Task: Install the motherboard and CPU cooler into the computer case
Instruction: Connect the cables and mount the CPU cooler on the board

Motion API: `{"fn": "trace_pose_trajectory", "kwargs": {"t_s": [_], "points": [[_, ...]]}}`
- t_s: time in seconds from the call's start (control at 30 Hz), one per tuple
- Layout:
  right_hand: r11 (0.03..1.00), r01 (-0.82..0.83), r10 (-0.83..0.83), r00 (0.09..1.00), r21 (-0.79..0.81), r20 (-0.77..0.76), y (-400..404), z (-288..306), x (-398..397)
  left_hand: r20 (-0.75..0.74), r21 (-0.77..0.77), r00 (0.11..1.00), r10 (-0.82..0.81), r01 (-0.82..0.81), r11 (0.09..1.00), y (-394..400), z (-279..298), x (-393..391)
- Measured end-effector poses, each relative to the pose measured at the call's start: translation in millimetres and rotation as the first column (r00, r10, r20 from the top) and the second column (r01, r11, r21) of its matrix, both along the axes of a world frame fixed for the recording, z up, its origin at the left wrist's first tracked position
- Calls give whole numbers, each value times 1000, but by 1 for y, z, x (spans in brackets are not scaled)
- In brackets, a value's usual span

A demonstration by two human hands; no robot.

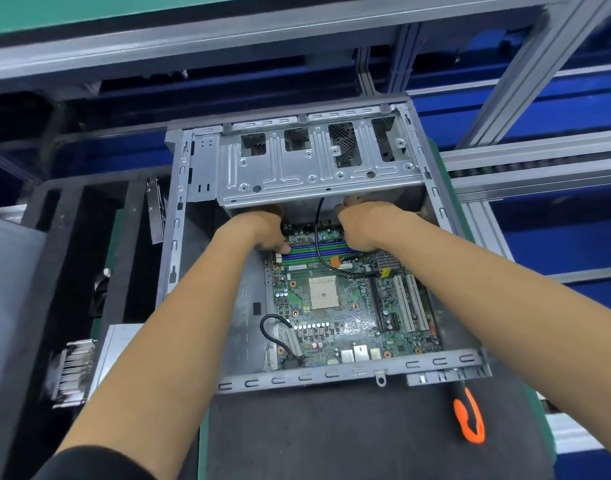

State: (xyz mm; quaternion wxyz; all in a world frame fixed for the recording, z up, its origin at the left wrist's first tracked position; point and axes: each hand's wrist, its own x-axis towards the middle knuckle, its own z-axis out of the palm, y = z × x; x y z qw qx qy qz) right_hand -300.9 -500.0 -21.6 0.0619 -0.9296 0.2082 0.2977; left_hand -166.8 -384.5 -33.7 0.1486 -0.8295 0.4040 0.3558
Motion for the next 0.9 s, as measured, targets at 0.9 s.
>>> {"fn": "trace_pose_trajectory", "kwargs": {"t_s": [0.9], "points": [[991,-118,118,993,-67,-8,1,-19,3,41,171,998,-41,34,985,43,11,4]]}}
